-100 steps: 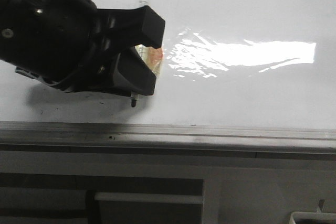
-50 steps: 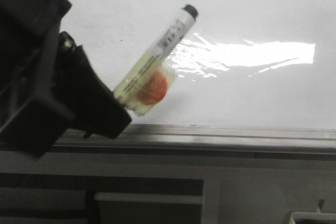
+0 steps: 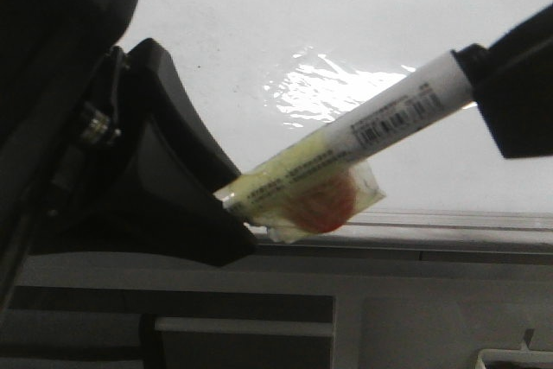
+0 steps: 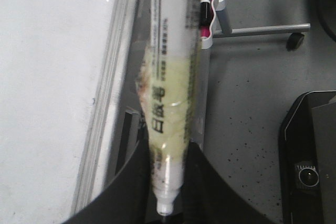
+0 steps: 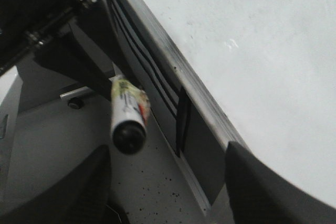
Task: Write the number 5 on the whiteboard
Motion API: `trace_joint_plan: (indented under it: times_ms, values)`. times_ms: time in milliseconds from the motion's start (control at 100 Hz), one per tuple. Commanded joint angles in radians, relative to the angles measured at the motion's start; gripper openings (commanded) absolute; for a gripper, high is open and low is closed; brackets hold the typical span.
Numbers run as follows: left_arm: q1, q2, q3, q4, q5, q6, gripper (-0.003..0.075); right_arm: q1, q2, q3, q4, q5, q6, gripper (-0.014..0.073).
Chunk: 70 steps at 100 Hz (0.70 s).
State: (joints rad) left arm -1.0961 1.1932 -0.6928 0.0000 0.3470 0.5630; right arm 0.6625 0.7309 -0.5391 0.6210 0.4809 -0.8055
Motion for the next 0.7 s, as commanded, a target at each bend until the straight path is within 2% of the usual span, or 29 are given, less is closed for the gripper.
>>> trace_joint_plan:
  times_ms: [0, 170, 690]
  values:
    - [-0.008, -0.023, -0.024, 0.029, -0.082, 0.001, -0.002, 0.044, 0.011, -0.062, 0.025, -0.074, -0.045, 0.0418]
    - [-0.008, -0.023, -0.024, 0.055, -0.119, 0.001, -0.002, 0.105, 0.034, -0.071, 0.025, -0.168, -0.06, 0.0418]
    - [-0.008, -0.023, -0.024, 0.076, -0.157, 0.005, -0.002, 0.107, 0.209, -0.071, 0.043, -0.186, -0.06, 0.0418]
